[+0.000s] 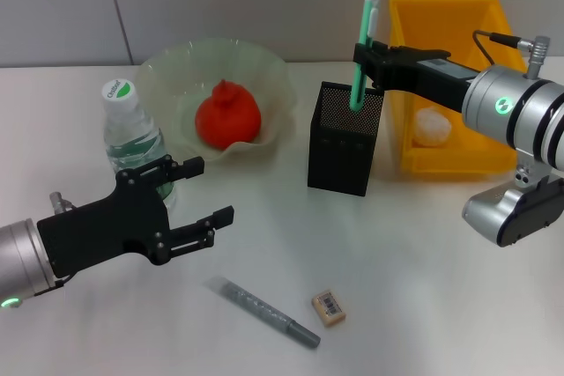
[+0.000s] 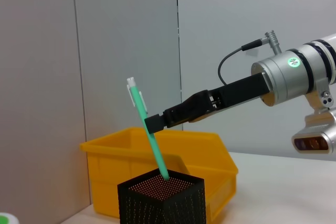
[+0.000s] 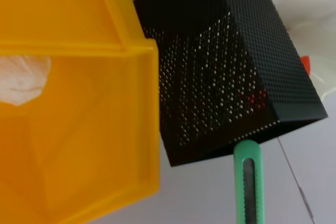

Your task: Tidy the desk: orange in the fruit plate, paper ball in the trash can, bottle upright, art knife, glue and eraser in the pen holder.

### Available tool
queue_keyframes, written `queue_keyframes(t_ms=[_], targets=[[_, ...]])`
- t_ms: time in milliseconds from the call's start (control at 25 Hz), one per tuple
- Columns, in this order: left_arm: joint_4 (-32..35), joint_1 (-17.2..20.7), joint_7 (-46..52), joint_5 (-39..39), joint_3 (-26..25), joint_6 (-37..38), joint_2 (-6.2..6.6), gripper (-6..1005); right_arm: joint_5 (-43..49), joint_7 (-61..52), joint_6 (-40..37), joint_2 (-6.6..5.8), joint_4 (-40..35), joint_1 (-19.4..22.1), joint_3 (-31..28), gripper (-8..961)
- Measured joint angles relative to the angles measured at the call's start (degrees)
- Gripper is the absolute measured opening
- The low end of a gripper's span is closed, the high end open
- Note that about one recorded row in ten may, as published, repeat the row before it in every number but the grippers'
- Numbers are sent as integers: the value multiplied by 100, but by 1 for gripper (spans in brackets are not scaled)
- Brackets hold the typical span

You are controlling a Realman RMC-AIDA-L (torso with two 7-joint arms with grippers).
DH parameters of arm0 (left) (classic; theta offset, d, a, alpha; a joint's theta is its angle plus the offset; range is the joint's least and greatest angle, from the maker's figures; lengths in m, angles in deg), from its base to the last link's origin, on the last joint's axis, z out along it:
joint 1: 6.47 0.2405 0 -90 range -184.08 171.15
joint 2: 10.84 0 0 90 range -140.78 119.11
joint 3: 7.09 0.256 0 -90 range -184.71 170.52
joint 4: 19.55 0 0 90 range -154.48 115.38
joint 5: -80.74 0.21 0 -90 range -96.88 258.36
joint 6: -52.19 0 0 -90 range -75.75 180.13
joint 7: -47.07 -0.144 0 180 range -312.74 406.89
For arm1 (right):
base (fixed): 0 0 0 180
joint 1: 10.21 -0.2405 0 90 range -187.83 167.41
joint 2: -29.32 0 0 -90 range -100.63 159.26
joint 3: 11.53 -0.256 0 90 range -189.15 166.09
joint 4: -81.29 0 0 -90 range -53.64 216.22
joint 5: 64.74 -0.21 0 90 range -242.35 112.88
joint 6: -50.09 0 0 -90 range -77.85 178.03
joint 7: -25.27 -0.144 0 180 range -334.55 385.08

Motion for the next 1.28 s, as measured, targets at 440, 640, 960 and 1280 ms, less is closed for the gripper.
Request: queue_keyframes(t_ms=[440, 640, 960, 1280], targets=[[-137, 20, -283, -167, -8, -32, 4, 770, -243, 95, 995, 5, 54, -37, 607, 281], [-144, 29, -381, -207, -9, -45, 4, 770, -314, -57, 1269, 9, 63, 3, 869, 322], [-144, 27, -388, -214, -9, -49, 4, 770, -322, -766, 1569, 1, -319, 12, 829, 538], [-281, 26, -376, -308, 7, -55, 5, 770, -324, -4540, 1617, -25, -1189, -41, 333, 556]])
